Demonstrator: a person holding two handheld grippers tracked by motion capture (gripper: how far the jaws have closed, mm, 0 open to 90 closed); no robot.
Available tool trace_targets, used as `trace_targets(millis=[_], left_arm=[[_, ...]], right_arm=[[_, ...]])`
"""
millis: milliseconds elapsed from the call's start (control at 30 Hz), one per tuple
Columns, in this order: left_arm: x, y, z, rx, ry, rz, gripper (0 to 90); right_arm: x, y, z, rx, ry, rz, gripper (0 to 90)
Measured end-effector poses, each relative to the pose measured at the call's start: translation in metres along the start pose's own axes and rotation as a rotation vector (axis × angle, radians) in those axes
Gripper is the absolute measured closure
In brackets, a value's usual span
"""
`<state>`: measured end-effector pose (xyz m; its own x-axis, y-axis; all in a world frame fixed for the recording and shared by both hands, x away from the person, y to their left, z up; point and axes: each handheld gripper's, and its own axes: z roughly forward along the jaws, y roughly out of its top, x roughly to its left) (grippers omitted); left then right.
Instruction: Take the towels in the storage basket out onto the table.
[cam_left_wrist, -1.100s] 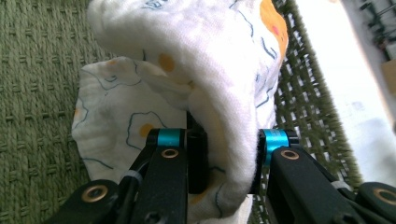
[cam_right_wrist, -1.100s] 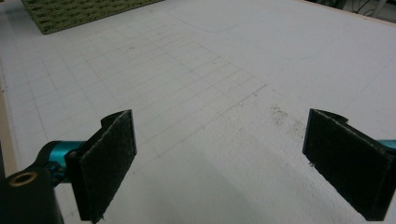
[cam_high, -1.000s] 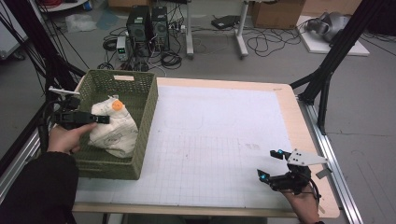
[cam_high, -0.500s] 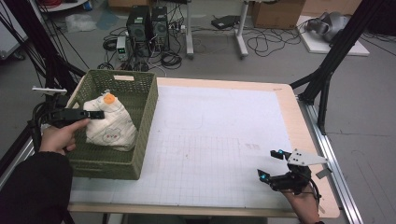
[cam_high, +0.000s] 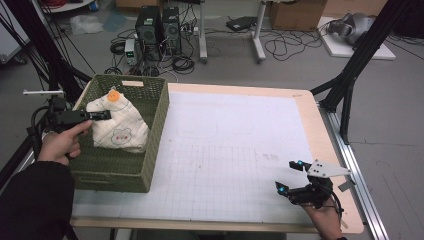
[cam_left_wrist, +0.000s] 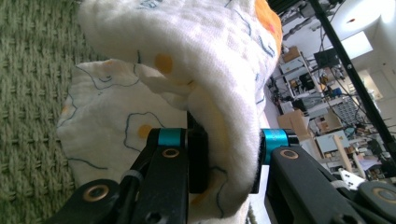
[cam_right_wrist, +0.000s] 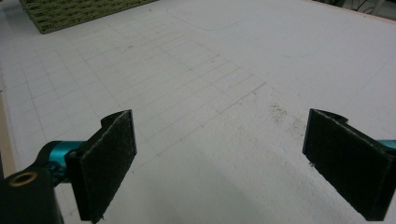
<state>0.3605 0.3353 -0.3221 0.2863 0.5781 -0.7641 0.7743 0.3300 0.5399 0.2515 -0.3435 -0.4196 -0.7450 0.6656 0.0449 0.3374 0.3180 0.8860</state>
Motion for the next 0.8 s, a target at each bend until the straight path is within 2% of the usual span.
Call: trace_targets(millis=[67,400,800], left_arm=[[-0.001,0.001,-0.001,-0.009,-0.017,0.001,77.6],[-0.006,0.004,-0.006,-0.027,-0.039,0.002,77.8],[-0.025,0.009,0.001,-0.014,-0.082,0.028,77.8]], right_arm=[[0.0,0.0,0.0,0.003,0.0,0.0,8.9],[0.0,-0.001,0.001,0.007,0.0,-0.002,8.9],[0.0,0.0,0.002,0.01,0.0,-0.001,8.9]])
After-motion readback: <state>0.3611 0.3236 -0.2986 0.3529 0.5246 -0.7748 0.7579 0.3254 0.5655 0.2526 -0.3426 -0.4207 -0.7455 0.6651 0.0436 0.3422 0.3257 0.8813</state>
